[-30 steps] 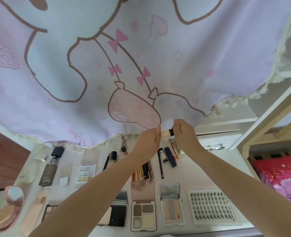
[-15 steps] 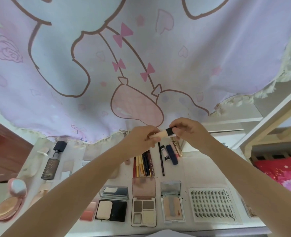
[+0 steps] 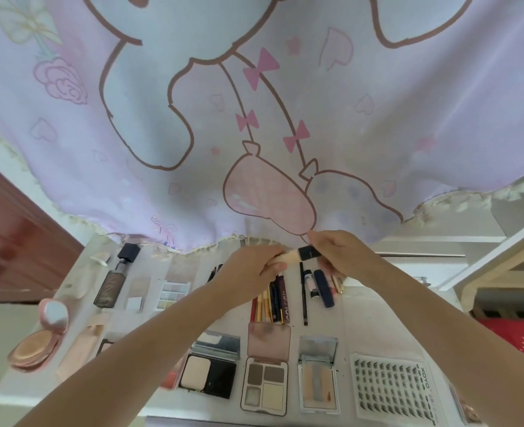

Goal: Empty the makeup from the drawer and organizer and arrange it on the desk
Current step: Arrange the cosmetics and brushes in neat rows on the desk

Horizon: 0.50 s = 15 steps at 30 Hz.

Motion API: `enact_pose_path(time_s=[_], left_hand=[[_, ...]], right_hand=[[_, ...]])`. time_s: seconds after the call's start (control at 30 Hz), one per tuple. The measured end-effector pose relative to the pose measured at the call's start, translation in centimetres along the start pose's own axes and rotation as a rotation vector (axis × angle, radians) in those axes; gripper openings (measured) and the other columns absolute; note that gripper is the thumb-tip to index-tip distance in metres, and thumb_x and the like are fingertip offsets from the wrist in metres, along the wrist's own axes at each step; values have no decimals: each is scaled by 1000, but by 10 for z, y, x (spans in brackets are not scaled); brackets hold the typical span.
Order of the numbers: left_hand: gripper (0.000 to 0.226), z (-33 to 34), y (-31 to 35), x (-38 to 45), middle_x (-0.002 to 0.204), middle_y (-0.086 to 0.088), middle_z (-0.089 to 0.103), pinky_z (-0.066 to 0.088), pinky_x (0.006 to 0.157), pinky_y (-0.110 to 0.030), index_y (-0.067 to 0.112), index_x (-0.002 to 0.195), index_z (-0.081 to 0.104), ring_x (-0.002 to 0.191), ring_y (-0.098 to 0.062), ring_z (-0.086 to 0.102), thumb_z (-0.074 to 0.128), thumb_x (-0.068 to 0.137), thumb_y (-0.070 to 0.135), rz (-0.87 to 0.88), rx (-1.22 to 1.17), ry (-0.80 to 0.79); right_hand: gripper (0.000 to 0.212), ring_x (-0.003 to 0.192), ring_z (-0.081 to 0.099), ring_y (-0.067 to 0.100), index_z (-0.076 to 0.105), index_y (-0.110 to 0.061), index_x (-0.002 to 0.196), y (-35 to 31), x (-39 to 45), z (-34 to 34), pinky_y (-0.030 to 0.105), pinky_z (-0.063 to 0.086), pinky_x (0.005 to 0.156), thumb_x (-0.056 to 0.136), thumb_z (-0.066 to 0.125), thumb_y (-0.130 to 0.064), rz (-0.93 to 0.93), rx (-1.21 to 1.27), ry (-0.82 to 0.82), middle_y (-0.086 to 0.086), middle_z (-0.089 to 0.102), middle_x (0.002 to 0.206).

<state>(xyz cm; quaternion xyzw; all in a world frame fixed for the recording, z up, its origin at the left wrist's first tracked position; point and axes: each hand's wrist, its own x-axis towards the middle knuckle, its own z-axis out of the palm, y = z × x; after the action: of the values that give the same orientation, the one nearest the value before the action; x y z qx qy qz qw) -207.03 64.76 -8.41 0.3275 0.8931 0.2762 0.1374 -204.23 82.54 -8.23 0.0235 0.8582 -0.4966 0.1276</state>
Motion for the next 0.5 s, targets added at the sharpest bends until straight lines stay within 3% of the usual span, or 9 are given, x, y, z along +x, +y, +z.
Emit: enact_pose_path(time_s=[0.03,0.1,0.17,0.2,0.3,0.37,0.4,0.5], left_hand=[[21,-2,-3,-2,70,14,48,44,64,-13,11,108,58,62,-2,50,45,95,20,-8,-13,-10],[16,-7,-12,-7,71,11,51,48,66,-17,13,104,58,69,-10,58,47,94,18,-43,-57,-8],[14,-10,-21,-11,70,12,52,48,62,-11,17,103,58,67,-8,58,48,93,17,-82,-99,29],[15,-11,-24,-14,70,12,53,47,60,-7,16,105,58,64,-5,56,49,93,17,-104,-119,45],[18,-10,-28,-19,72,10,55,47,60,-5,11,107,60,63,-5,57,50,93,16,-137,-155,58],[15,-10,-30,-22,76,7,58,48,64,-10,14,103,60,68,-6,62,50,93,17,-127,-160,55],[12,-10,-31,-23,76,6,58,48,63,-10,16,100,59,66,1,61,49,93,16,-127,-185,58],[10,-12,-34,-27,71,12,52,45,58,-3,16,97,57,59,17,55,49,93,13,-148,-244,74]], right_hand=[[27,34,42,2,48,-23,69,-3,1,4,9,37,43,95,42,-28,-33,-69,-4,-12,50,38],[20,55,56,-3,51,-30,77,-5,2,7,9,46,60,90,51,-15,-133,-49,-12,-17,60,63],[33,81,60,-3,50,-39,92,-6,5,8,15,51,72,85,59,-9,-193,47,-37,-20,57,92],[35,84,60,-1,47,-41,99,-7,6,10,16,52,72,84,60,-11,-188,91,-65,-21,55,98],[12,62,59,3,51,-34,94,-14,9,18,18,51,62,91,49,-22,-136,111,-112,-13,61,79],[16,50,54,2,55,-30,81,-17,11,22,16,48,56,91,50,-18,-162,54,-89,-10,60,60],[18,49,54,0,55,-30,82,-16,12,22,14,48,56,90,52,-14,-188,50,-82,-11,60,61],[29,62,59,-8,51,-34,95,-19,14,22,14,52,63,86,58,-8,-213,80,-103,-15,60,89]])
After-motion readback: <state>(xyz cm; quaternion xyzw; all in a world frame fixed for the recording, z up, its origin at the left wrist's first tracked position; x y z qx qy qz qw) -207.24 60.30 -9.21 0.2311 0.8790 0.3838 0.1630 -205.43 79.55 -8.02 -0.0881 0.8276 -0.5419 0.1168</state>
